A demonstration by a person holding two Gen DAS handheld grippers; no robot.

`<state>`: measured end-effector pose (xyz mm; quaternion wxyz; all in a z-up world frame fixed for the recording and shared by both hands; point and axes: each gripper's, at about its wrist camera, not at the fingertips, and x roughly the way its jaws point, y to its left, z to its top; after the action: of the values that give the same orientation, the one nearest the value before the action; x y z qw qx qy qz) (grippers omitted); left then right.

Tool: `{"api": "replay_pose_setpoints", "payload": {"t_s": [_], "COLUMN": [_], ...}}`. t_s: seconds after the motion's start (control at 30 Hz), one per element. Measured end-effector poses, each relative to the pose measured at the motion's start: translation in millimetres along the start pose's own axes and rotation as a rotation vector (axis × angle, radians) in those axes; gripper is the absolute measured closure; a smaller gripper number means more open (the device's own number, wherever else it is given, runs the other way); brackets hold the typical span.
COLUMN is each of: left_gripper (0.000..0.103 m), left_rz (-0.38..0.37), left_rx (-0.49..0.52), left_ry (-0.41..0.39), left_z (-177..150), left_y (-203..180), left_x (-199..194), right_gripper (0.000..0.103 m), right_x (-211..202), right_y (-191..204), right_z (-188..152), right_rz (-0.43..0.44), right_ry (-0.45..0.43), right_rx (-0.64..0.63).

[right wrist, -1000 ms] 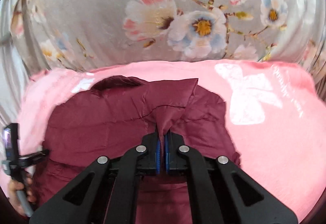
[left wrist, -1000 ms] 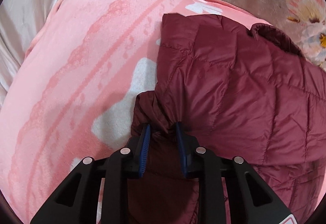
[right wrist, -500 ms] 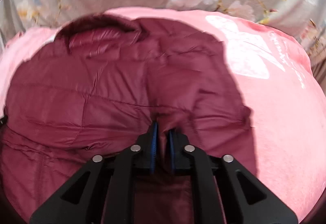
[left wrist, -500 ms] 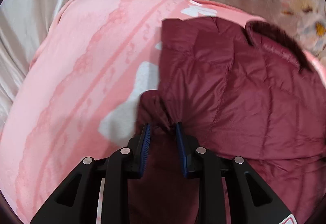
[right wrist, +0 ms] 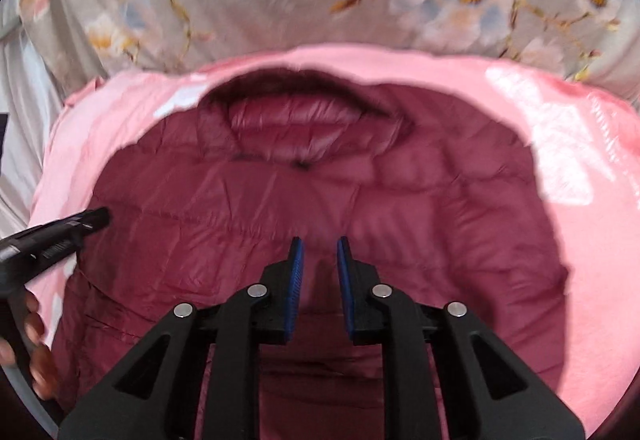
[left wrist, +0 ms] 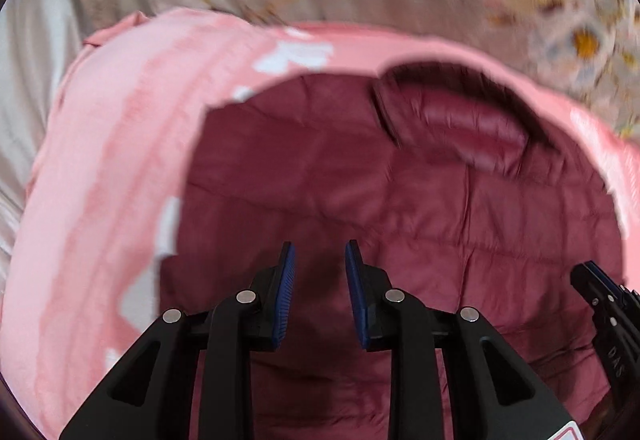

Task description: Fold large clothes

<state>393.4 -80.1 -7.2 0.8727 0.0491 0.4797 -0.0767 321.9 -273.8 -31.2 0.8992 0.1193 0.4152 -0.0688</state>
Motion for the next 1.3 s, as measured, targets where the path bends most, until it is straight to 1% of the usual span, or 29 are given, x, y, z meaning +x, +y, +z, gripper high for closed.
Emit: {"api": "replay_pose_setpoints", "payload": {"t_s": [0.03,0.07,0.2,0.27,0.37,0.47,0.63,0.97,1.2,1.3], "left_gripper": [0.079,0.079,0.079,0.079,0.079,0.079,0.079,0.079,0.079,0.079], "left_rz": [0.012,0.032,0.085,0.085,0.083,0.085,0.114,0.134,0.134,0.133], "left_rx": [0.009,0.018,0.058,0.054,0.049,0.052,0.073,0.088,0.088,0.089], "left_ry": [0.011,0.005,-0.066,-0.088,-0.104,-0.11,-0.115,-0.116,-0.116,-0.116], "left_z": [-6,-12,-29,-34,-38,-40,-41,-41,-41,-40], "left_y": [-6,-10,-20,-20,-19,-21,-26,-30,-31,-31], "left_x": [10,16,24,26,27,27,28,29,29,29], "right_gripper": [0.087,0.087,0.087,0.087,0.087,0.087,0.086,0.086,0.086,0.085], "right_x": [9,15,18,19,19,22,23,24,23,23], "right_y": [0,0,-1,-2,3,5,3,3,3,1], "right_z": [-7,-14,-29,-32,-35,-34,-33,-33,-33,-33], "right_rz": [-0.002,-0.007,-0.006,-0.009,-0.037,-0.044,-0.04,-0.044,-0.04,-0.021], "right_ry": [0.017,0.029,0.005,-0.007,-0.018,-0.019,-0.018,-0.019,-0.019,-0.02], "right_rx": [0.004,0.007,0.005,0.005,-0.018,-0.024,-0.022,-0.025,-0.021,-0.008]}}
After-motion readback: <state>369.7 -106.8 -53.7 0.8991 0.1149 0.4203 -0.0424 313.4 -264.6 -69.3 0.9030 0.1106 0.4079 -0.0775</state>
